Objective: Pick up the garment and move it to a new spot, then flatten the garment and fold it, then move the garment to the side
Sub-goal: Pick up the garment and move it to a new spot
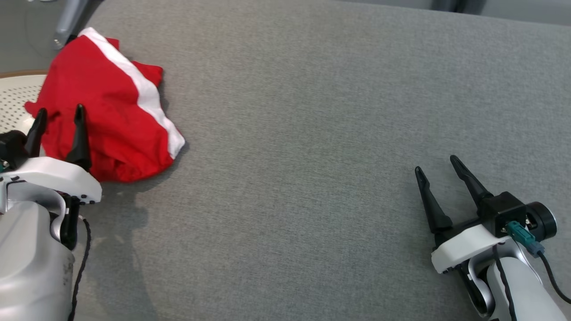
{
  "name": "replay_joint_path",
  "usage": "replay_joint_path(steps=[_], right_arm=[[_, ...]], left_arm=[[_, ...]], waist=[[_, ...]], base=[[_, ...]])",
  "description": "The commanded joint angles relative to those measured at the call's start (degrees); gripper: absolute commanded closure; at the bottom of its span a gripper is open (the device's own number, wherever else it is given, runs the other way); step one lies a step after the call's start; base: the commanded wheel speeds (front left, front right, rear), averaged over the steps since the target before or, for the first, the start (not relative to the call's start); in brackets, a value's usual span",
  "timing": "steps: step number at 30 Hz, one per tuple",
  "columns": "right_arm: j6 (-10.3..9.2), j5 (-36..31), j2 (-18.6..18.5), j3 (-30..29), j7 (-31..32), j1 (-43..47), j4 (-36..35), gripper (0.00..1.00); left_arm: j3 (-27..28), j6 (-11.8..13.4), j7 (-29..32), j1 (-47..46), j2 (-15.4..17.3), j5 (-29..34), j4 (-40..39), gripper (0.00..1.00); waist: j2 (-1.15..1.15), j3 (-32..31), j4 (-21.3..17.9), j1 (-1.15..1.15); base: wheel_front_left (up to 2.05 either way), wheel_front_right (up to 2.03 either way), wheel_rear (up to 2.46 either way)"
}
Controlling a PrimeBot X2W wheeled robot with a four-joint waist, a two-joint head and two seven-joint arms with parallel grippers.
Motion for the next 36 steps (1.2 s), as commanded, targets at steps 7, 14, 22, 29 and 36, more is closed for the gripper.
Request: replay_joint_path(steps=[7,14,22,29,36], right_arm=[[0.01,0.63,0.07,-0.08,-0.3,-1.12,-0.14,0.0],[0.01,0.9,0.8,-0.72,-0.3,-0.45,-0.5,0.0],[0.01,1.81,2.4,-1.73,-0.3,0.89,0.09,0.0],[0.01,2.27,3.64,-2.2,-0.3,2.24,1.04,0.0],[0.01,2.71,4.57,-3.03,-0.3,2.63,0.81,0.0]], left_arm=[[-2.8,-0.07,-0.05,-7.81,3.41,-1.23,11.12,0.0],[-4.22,-0.07,-0.15,-7.92,3.0,-0.39,10.34,1.0],[-8.54,-0.07,-0.17,-7.29,0.53,0.03,-0.58,1.0],[-15.45,-0.08,-0.17,-6.69,-6.19,-1.5,-6.63,1.0],[-24.78,-0.08,-0.17,-6.04,-10.11,-5.47,-11.31,1.0]], waist=[[0.0,2.47,-3.8,0.0],[0.0,1.31,-4.66,0.0],[0.0,-2.91,-5.91,0.0],[0.0,-5.62,-9.39,0.0],[0.0,-6.41,-14.21,0.0]], base=[[0.0,0.0,0.0],[0.0,0.0,0.0],[0.0,0.0,0.0],[0.0,0.0,0.0],[0.0,0.0,0.0]])
